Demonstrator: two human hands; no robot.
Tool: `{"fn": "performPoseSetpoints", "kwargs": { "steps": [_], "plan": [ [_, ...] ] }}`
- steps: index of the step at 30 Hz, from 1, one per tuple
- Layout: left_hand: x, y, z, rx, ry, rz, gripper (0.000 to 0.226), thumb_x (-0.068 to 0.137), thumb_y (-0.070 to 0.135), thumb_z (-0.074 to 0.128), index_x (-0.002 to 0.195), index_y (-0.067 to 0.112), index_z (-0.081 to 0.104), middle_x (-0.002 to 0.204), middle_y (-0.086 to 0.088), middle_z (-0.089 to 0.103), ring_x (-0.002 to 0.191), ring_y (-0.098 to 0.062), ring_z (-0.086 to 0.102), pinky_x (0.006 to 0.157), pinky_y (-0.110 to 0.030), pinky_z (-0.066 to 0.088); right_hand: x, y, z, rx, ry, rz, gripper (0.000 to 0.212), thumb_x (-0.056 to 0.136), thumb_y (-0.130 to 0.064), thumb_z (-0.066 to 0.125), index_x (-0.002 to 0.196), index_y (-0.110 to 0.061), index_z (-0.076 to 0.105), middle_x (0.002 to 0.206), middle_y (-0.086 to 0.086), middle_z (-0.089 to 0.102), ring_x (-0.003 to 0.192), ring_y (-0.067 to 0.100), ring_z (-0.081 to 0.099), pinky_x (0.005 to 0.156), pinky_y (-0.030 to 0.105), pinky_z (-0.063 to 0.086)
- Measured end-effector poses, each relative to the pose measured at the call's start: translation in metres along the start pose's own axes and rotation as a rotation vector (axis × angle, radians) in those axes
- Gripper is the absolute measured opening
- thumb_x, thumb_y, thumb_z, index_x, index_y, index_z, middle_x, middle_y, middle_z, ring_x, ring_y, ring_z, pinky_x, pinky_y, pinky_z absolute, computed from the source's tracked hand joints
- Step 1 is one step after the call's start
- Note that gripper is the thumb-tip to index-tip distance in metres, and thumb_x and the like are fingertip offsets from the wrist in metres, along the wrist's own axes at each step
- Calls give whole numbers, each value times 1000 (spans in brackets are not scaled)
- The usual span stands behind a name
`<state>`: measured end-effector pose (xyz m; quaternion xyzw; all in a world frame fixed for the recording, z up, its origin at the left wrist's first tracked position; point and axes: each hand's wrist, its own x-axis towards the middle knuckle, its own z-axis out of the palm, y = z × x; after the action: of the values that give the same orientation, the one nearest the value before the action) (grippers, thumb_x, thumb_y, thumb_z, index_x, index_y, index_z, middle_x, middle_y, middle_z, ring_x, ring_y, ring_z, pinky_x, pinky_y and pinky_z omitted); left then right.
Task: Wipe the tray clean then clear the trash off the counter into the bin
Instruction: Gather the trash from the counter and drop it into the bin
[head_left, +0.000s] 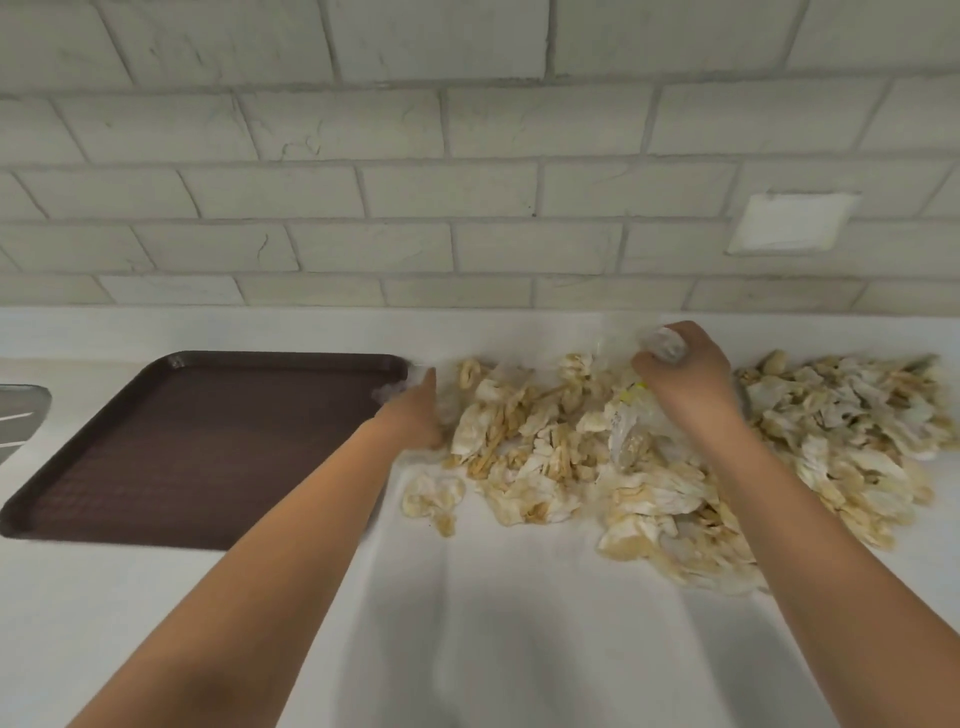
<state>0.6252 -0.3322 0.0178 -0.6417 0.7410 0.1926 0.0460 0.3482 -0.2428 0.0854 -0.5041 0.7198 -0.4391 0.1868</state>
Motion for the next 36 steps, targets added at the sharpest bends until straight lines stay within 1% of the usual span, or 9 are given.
{"fn": "performPoseSetpoints", "kwargs": {
  "steps": [5,9,12,16,20,26,32,34,36],
  "plan": [
    [-7,-4,-14,11,112,35,48,83,13,53,130,7,48,125,-8,57,116,-27,53,85,-27,44,-6,0,0,101,-11,68,51,79,-23,61,128,-27,48,114,1,60,73,19,57,59,24,38],
    [-31,-10,-50,-117,255,55,4,69,22,50,68,23,53,64,5,58,65,-21,64,46,-21,38,-7,-1,4,140,-18,131,73,82,-21,61,147,-24,27,145,4,41,109,23,57,78,26,40],
    [-55,-7,-75,-335,245,35,11,67,19,51,76,17,56,55,1,53,41,-21,48,43,-25,36,-9,-5,11,203,-17,122,56,79,-17,60,134,-22,47,118,1,60,89,18,60,72,27,44],
    [-73,-6,-95,-552,388,81,10,84,10,57,90,17,61,81,-4,64,64,-15,61,52,-18,49,-6,-9,17,273,-24,110,29,78,-10,58,103,-26,54,84,-10,60,67,15,55,61,25,41],
    [-75,-12,-101,-853,472,-113,10,85,4,49,86,12,55,79,-13,54,63,-19,51,52,-26,39,0,-8,18,233,-35,95,20,79,-8,57,95,-20,57,85,-4,62,61,13,51,61,25,39],
    [-67,-13,-88,-782,531,-66,24,79,7,59,66,22,46,63,6,46,58,-13,44,44,-13,36,26,-26,29,-91,-114,-150,30,85,-9,47,90,-24,72,104,-2,70,99,18,61,85,31,49],
    [-71,-7,-74,-426,544,-343,32,64,23,67,64,21,36,61,7,40,67,-13,45,55,-20,33,73,-47,88,-577,-335,-270,26,83,-17,49,100,-15,69,106,4,68,92,25,61,75,29,46],
    [-75,-8,-70,-612,580,-393,34,67,20,68,62,19,35,61,7,39,69,-15,48,56,-21,34,83,-47,109,-715,-445,-255,32,85,-24,45,107,-11,64,109,8,65,91,26,59,74,30,45],
    [-76,-14,-62,-1250,595,-383,27,78,13,64,63,19,42,63,7,43,61,-8,55,50,-20,41,91,-44,124,-796,-542,-247,42,87,-33,42,117,-10,60,119,8,61,102,27,58,84,34,47]
  ]
}}
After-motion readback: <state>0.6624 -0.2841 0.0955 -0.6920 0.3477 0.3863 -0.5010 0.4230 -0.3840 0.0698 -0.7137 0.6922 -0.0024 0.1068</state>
